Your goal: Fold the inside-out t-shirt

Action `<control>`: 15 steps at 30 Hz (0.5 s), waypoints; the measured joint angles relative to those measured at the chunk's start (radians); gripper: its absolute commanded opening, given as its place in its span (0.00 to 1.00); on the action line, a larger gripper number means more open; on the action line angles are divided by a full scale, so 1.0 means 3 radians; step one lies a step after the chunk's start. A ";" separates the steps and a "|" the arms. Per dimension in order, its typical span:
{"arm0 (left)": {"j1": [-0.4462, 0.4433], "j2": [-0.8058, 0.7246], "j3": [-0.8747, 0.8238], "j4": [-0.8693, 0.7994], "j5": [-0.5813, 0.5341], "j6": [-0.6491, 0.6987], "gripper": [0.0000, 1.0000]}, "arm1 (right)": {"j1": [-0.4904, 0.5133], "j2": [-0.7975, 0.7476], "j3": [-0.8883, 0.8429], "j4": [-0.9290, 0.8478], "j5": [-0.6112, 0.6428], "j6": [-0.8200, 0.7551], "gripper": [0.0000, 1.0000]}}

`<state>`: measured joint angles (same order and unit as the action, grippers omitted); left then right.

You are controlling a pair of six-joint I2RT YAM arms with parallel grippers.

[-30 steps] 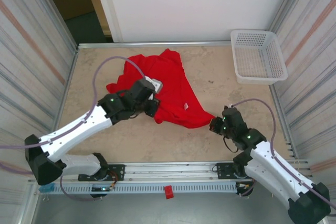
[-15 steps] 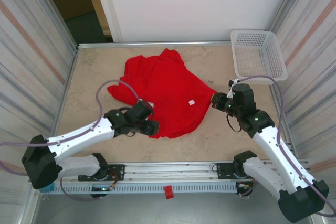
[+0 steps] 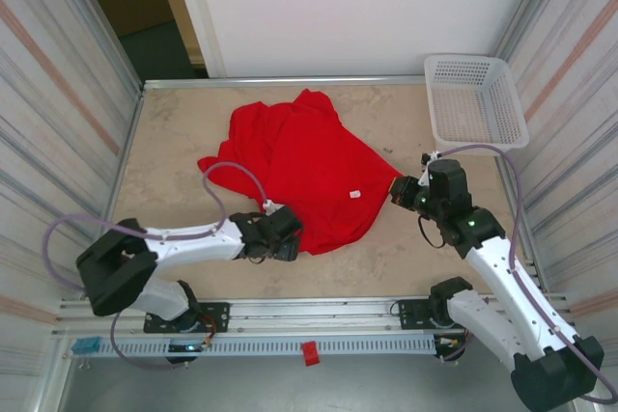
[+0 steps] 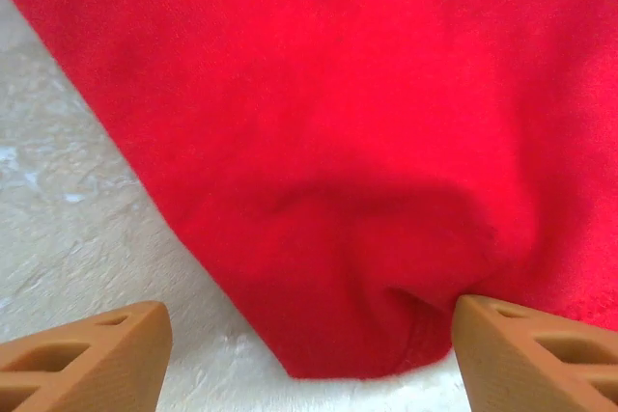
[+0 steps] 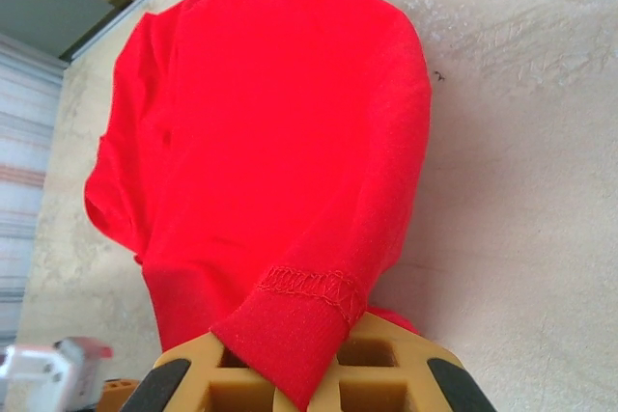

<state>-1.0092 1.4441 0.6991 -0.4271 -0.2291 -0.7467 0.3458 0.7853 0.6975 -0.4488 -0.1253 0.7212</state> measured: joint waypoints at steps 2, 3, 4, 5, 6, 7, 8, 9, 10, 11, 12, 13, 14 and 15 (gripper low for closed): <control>0.0000 0.0126 0.0010 0.0043 -0.0039 -0.0034 0.42 | -0.0005 -0.0017 0.0000 -0.0008 -0.0010 -0.0001 0.00; 0.0000 0.0136 0.0032 0.0037 -0.0074 -0.0034 0.15 | -0.0006 -0.0027 0.0000 -0.0010 -0.0011 -0.0001 0.00; 0.0004 0.0145 0.0045 0.0038 -0.0097 -0.0029 0.00 | -0.0015 -0.0041 0.0003 -0.0019 -0.0014 -0.0001 0.00; 0.0013 0.0158 0.0070 0.0033 -0.0111 -0.0018 0.00 | -0.0027 -0.0056 0.0006 -0.0034 -0.0018 -0.0001 0.00; 0.0013 0.0146 0.0106 0.0001 -0.0121 0.0003 0.00 | -0.0053 -0.0078 0.0031 -0.0081 -0.0025 -0.0003 0.00; 0.0013 0.0099 0.0149 -0.0061 -0.0141 0.0029 0.00 | -0.0083 -0.0097 0.0069 -0.0125 -0.0041 -0.0004 0.00; 0.0013 0.0000 0.0209 -0.0154 -0.0168 0.0062 0.00 | -0.0120 -0.0118 0.0140 -0.0189 -0.0061 -0.0008 0.00; 0.0013 -0.0164 0.0295 -0.0289 -0.0197 0.0095 0.00 | -0.0174 -0.0136 0.0256 -0.0268 -0.0099 -0.0023 0.00; 0.0013 -0.0331 0.0398 -0.0404 -0.0220 0.0123 0.00 | -0.0225 -0.0145 0.0383 -0.0320 -0.0128 -0.0046 0.00; 0.0023 -0.0563 0.0565 -0.0529 -0.0240 0.0165 0.00 | -0.0289 -0.0146 0.0579 -0.0387 -0.0177 -0.0080 0.00; 0.0046 -0.0793 0.0793 -0.0640 -0.0249 0.0215 0.00 | -0.0357 -0.0136 0.0814 -0.0432 -0.0216 -0.0107 0.00; 0.0078 -0.0969 0.1050 -0.0713 -0.0251 0.0261 0.00 | -0.0409 -0.0122 0.1017 -0.0449 -0.0257 -0.0131 0.00; 0.0137 -0.1127 0.1371 -0.0757 -0.0235 0.0323 0.00 | -0.0465 -0.0084 0.1292 -0.0458 -0.0296 -0.0169 0.00; 0.0202 -0.1226 0.1678 -0.0778 -0.0216 0.0385 0.00 | -0.0509 -0.0036 0.1537 -0.0455 -0.0329 -0.0191 0.00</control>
<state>-0.9485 1.0763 1.2026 -0.6605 -0.2939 -0.6312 0.1932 0.7746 1.1587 -0.5854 -0.2241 0.6640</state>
